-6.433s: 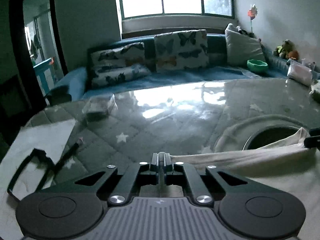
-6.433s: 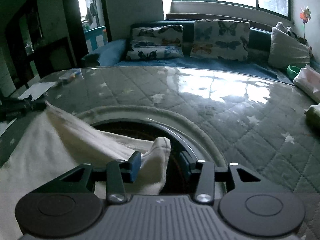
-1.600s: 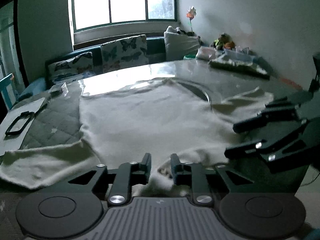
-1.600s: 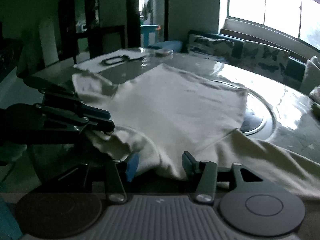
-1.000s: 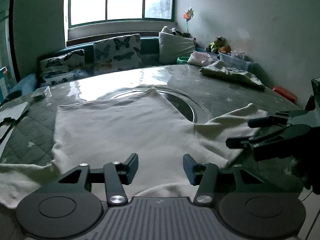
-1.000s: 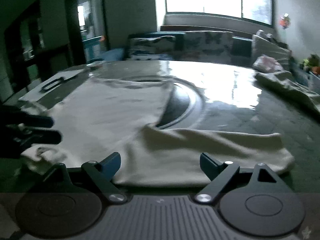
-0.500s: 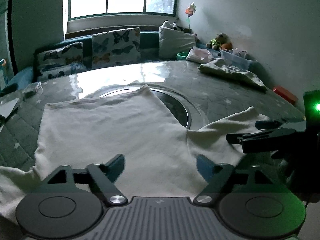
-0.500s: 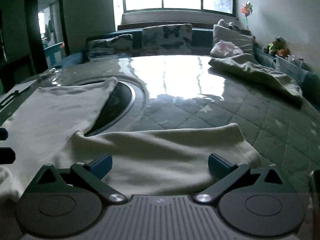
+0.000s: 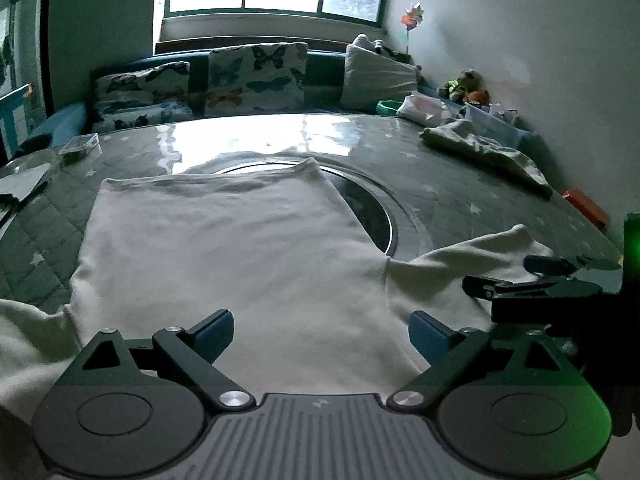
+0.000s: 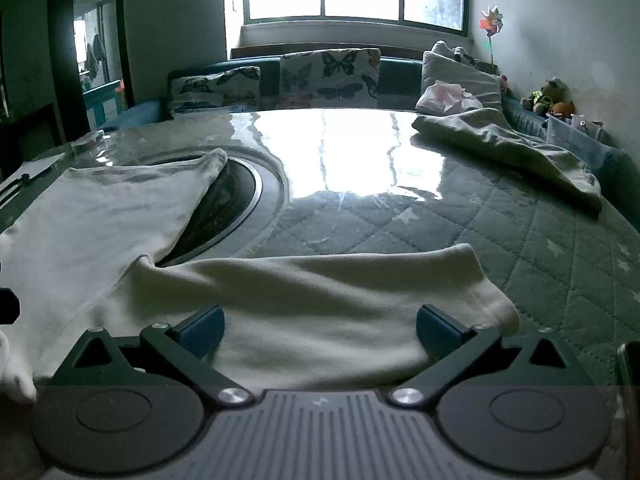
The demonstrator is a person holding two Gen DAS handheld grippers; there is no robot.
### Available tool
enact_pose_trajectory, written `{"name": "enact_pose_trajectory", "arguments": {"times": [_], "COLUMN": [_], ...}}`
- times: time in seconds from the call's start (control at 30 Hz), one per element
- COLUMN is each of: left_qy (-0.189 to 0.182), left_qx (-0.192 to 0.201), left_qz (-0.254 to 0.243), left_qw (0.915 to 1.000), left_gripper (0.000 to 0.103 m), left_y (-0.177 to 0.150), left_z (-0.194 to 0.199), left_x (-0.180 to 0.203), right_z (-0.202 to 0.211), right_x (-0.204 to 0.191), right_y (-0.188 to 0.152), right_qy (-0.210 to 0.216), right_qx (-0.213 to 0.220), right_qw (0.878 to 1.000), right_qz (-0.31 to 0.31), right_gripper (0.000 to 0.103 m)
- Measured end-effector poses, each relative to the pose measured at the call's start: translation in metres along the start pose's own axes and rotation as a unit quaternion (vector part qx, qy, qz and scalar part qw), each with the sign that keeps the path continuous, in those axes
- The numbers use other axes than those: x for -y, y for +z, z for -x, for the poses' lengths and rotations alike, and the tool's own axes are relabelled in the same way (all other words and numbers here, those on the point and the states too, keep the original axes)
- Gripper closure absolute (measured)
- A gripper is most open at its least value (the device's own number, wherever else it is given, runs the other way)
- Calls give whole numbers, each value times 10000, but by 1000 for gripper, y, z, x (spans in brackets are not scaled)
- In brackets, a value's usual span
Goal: Fold clothes
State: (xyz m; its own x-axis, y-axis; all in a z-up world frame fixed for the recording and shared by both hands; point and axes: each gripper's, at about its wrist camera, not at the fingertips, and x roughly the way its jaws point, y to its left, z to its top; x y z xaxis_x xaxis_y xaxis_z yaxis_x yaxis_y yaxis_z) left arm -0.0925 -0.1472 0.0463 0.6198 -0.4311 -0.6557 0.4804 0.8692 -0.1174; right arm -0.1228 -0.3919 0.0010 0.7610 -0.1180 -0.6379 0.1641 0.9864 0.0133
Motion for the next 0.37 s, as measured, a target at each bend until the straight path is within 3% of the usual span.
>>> {"name": "enact_pose_trajectory", "arguments": {"times": [0.37], "left_qy": [65], "left_qx": [0], "left_qz": [189], "left_qw": [9998], "left_gripper": [7], "left_y": [0], "left_z": [-2], "left_x": [2], "right_z": [0], "right_x": [1], "right_y": [-1], "right_qy": [2], "right_qx": [5], "right_qw": [10000], "right_qz": [2], "right_gripper": [0]}}
